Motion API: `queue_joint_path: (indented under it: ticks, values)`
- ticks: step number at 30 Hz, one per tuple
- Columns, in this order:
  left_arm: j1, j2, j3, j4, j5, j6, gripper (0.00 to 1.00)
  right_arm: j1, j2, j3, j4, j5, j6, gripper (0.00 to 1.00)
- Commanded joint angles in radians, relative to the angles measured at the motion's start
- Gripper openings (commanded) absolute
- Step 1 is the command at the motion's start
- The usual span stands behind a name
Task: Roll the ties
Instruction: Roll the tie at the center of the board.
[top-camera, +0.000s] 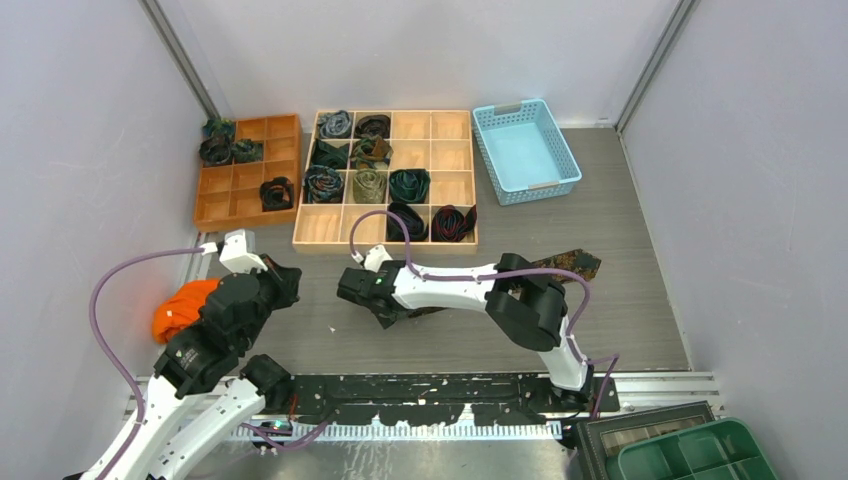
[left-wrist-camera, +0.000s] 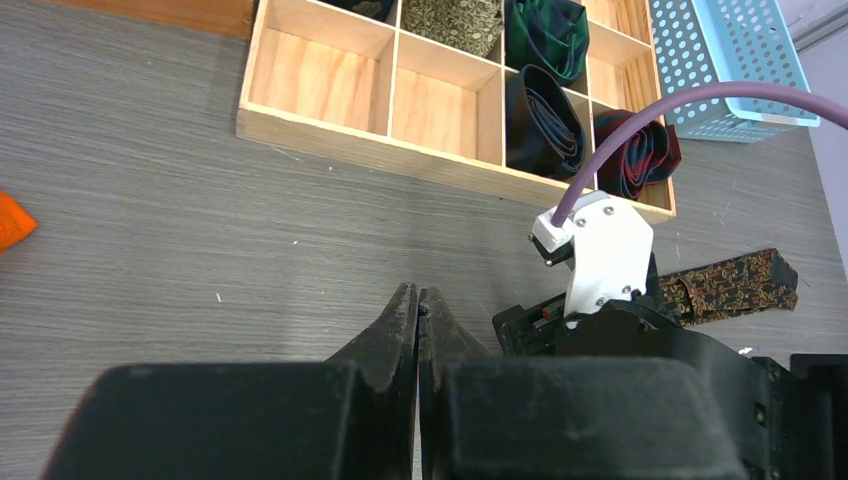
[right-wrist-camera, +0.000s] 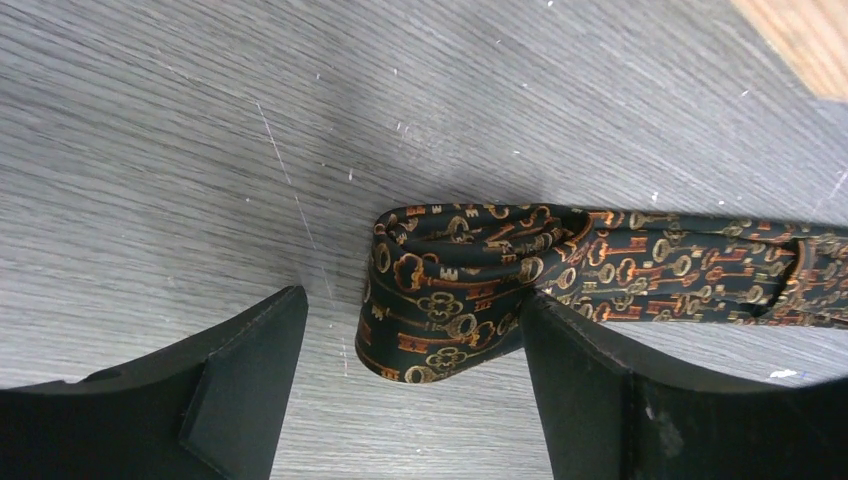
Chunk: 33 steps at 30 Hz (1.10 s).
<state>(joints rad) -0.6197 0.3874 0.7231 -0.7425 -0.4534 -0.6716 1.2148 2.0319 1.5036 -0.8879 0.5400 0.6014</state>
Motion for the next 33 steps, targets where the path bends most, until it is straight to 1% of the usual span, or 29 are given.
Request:
queue_joint_path:
  ticks: [1,4,10,13,17,21,26,30,31,33]
  values:
    - [0.002,0.001,0.019,0.019,-0.024,0.015,0.0,-0.016,0.028,-0.005,0.022,-0.052,0.042,0.79]
    - [0.002,0.002,0.021,0.015,-0.037,0.021,0.0,-0.027,0.034,-0.02,0.044,-0.094,0.051,0.7]
    - [0.002,0.014,0.029,0.033,-0.029,0.047,0.0,-0.065,0.037,-0.055,0.072,-0.162,0.106,0.48]
    - [0.001,0.026,0.034,0.047,-0.013,0.054,0.0,-0.076,0.001,-0.085,0.106,-0.151,0.127,0.39]
    - [0.002,0.04,0.038,0.073,0.011,0.062,0.0,-0.079,-0.083,-0.121,0.164,-0.132,0.147,0.25]
    - [0.002,0.068,0.044,0.107,0.04,0.074,0.0,-0.082,-0.204,-0.187,0.289,-0.215,0.163,0.24]
    - [0.003,0.127,0.061,0.145,0.079,0.078,0.0,-0.122,-0.318,-0.285,0.476,-0.4,0.214,0.23]
    - [0.002,0.152,0.066,0.181,0.098,0.078,0.0,-0.166,-0.368,-0.373,0.601,-0.521,0.252,0.23]
    - [0.003,0.158,0.068,0.188,0.102,0.078,0.0,-0.179,-0.374,-0.399,0.639,-0.588,0.268,0.23]
    - [0.003,0.176,0.071,0.195,0.109,0.078,0.0,-0.206,-0.382,-0.457,0.713,-0.648,0.299,0.23]
